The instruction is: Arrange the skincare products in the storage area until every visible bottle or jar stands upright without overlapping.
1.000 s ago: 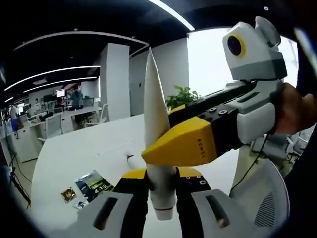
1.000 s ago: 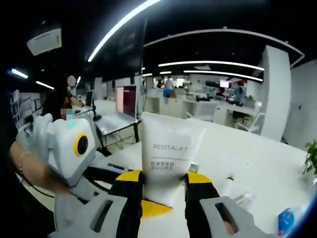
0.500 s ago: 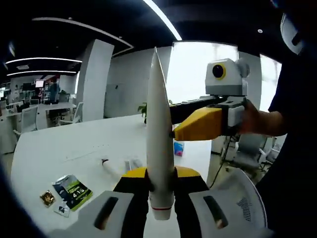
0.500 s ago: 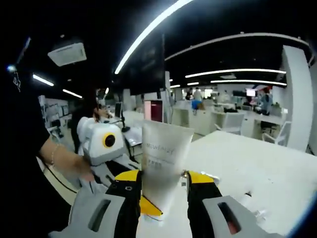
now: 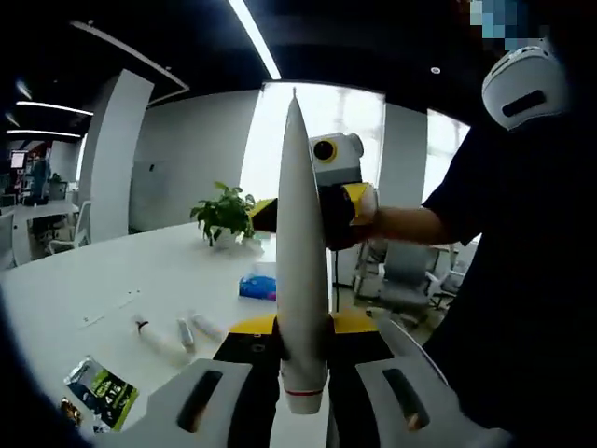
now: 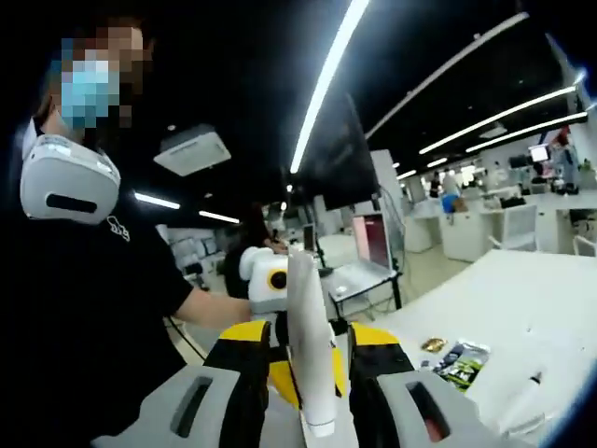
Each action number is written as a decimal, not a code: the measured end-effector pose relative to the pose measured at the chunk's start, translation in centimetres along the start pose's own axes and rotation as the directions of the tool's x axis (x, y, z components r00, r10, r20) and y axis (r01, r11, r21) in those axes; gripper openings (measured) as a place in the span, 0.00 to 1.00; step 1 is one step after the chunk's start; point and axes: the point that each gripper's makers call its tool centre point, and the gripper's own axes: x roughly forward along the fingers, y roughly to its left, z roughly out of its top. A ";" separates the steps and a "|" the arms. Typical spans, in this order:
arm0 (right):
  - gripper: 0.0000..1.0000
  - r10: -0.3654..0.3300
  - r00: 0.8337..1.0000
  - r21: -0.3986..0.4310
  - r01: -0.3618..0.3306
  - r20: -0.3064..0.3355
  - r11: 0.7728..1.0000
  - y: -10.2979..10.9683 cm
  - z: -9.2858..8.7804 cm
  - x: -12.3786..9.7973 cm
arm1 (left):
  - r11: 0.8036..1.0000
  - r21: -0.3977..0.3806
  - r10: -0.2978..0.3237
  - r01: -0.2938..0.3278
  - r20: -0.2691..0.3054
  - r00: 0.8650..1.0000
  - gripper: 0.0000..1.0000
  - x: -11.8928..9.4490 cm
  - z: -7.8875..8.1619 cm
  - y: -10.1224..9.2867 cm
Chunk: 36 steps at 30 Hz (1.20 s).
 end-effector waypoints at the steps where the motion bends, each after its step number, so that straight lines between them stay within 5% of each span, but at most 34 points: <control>1: 0.25 0.005 1.000 -0.013 -0.005 -0.008 1.000 0.0 0.1 0.1 | 1.000 0.004 -0.005 0.005 0.001 1.000 0.14 0.0 0.0 -0.1; 14: 0.14 0.112 0.985 -0.091 -0.124 -0.129 0.988 1.7 -1.1 2.3 | 0.999 0.013 -0.040 0.039 0.017 0.999 0.14 0.3 0.3 -0.8; 20: 0.08 0.111 0.986 -0.184 -0.133 -0.127 0.974 1.8 -1.1 2.5 | 0.999 0.012 -0.030 0.030 0.016 0.999 0.14 0.1 0.1 -0.3; 21: 0.08 0.145 0.979 -0.229 -0.175 -0.144 0.958 2.2 -1.3 2.4 | 0.999 0.014 -0.033 0.033 0.012 0.999 0.14 0.1 0.1 -0.3; 28: 0.06 0.120 0.981 -0.182 -0.147 -0.150 0.972 1.1 -1.6 2.5 | 0.999 0.009 -0.031 0.031 -0.004 1.000 0.14 0.2 -0.5 0.2; 36: 0.04 0.143 0.976 -0.224 -0.178 -0.164 0.958 0.5 -2.8 2.7 | 1.000 0.001 -0.001 0.002 -0.030 1.000 0.16 0.3 -1.8 1.0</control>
